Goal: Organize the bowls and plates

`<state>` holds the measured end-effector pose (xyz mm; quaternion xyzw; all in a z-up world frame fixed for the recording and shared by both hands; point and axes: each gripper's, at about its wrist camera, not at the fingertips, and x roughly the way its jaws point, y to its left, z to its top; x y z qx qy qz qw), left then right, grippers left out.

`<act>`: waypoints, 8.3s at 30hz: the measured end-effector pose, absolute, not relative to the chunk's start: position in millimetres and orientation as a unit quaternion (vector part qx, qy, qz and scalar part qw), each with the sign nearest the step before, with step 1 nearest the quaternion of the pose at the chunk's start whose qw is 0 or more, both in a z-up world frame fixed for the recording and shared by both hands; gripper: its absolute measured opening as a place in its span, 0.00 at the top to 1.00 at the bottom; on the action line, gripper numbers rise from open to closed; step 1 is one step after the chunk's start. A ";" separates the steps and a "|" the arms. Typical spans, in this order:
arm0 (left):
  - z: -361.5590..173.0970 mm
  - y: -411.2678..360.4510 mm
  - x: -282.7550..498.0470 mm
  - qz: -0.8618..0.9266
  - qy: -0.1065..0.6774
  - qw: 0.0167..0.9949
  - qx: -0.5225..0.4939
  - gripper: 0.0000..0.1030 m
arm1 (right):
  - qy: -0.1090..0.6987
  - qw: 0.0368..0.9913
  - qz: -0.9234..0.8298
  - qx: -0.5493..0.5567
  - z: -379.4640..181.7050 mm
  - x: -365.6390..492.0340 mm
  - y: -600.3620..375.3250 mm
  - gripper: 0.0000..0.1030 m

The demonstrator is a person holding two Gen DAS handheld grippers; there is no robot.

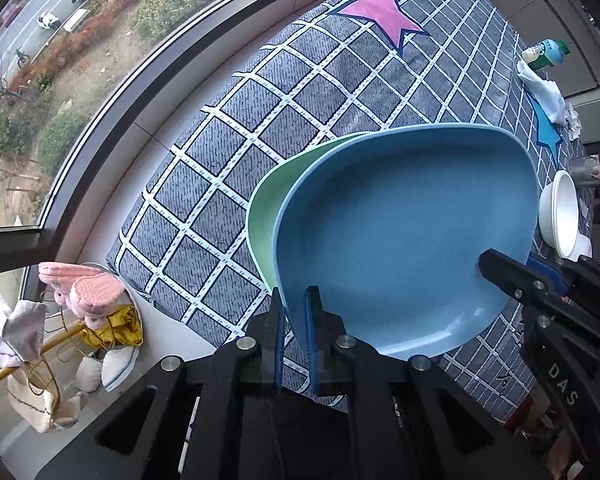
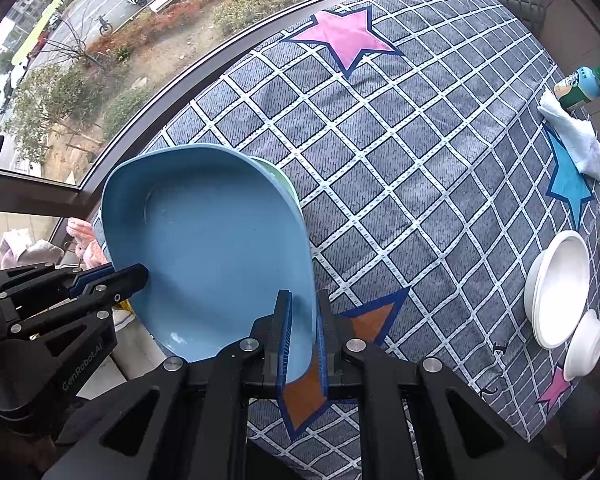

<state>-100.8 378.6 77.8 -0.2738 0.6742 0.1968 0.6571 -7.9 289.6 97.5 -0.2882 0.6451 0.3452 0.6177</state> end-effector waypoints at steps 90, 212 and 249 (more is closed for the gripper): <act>115.1 128.3 6.7 0.067 0.706 0.705 -0.005 0.23 | 0.707 0.687 0.165 -0.034 105.7 30.0 -31.7 0.25; 125.7 95.6 31.1 0.049 0.669 0.741 0.038 0.23 | 0.698 0.705 0.124 -0.019 120.1 22.0 -50.4 0.23; 103.1 111.7 34.4 0.035 0.696 0.717 0.004 0.23 | 0.708 0.702 0.071 0.013 111.1 26.2 -65.4 0.23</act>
